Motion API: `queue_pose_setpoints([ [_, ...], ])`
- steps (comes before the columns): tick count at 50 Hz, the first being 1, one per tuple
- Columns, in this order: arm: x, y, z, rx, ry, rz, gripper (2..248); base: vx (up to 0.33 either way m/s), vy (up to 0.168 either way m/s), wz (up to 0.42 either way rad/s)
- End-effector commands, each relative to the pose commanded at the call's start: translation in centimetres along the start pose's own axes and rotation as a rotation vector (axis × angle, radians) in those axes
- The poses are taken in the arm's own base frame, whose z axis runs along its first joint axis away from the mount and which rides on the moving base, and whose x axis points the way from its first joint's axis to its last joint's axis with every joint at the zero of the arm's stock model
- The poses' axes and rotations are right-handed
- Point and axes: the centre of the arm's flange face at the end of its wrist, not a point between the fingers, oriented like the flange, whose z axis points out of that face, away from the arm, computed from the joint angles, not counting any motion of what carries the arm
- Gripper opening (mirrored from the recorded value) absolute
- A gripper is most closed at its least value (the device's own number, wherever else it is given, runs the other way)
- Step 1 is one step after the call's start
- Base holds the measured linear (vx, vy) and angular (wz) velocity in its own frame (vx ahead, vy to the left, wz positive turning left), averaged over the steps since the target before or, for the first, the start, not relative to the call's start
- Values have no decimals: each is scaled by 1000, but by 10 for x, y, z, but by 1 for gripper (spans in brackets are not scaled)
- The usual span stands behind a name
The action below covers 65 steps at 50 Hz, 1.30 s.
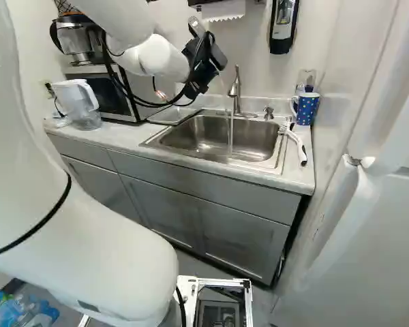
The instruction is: Rinse the cup and place it in the tray
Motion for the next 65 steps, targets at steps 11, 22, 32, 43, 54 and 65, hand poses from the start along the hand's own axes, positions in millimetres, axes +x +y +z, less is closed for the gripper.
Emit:
queue_pose_setpoints([
  [11,0,0,0,0,0,114,122,0,0,0],
  [22,0,0,0,0,0,229,122,0,0,0],
  [32,0,0,0,0,0,334,122,0,0,0],
  [43,0,0,0,0,0,450,122,0,0,0],
  [54,0,0,0,0,0,566,122,0,0,0],
  [65,0,0,0,0,0,681,122,0,0,0],
])
